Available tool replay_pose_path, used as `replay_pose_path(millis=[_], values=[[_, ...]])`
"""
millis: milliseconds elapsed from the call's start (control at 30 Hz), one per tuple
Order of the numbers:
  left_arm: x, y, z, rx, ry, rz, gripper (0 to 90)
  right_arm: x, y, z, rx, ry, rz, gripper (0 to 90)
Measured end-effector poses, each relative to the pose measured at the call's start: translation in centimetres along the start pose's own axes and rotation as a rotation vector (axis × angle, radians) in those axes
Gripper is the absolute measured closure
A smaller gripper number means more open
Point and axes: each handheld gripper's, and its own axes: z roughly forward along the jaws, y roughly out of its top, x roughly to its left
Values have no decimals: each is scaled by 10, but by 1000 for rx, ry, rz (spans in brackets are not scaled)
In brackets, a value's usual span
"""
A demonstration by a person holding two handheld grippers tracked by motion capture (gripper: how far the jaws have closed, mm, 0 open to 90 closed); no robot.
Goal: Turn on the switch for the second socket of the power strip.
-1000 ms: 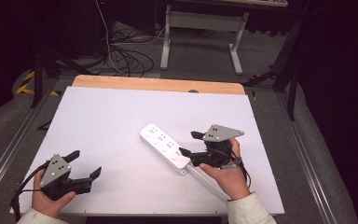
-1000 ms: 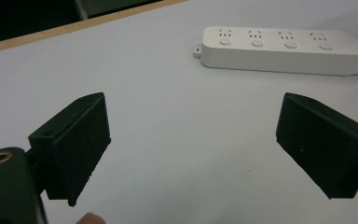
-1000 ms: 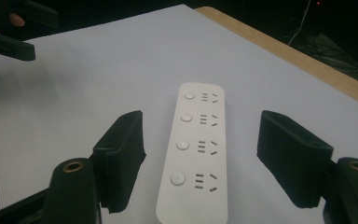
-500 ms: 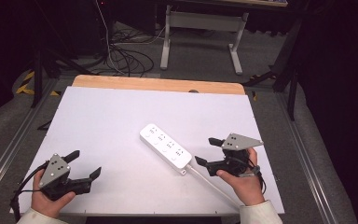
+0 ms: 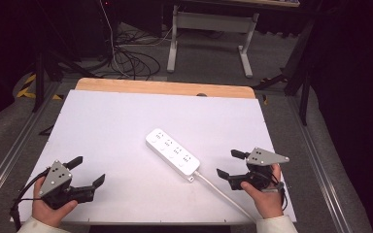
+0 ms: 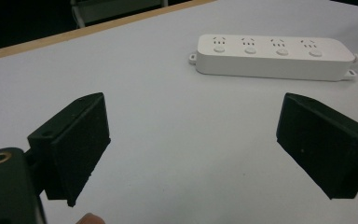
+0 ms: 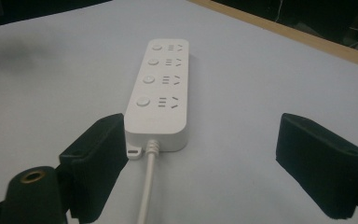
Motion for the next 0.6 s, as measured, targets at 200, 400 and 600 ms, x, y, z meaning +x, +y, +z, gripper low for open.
replay_pose_path(millis=[200,400,600], values=[[-2,1,-3,2,13,33,98,-7,-17,-2,16,-8,26,162],[-3,1,-6,6,-7,21,95,-10,-35,1,59,-41,38,159],[-2,0,-6,16,-7,3,92,-14,-52,4,108,-59,86,158]])
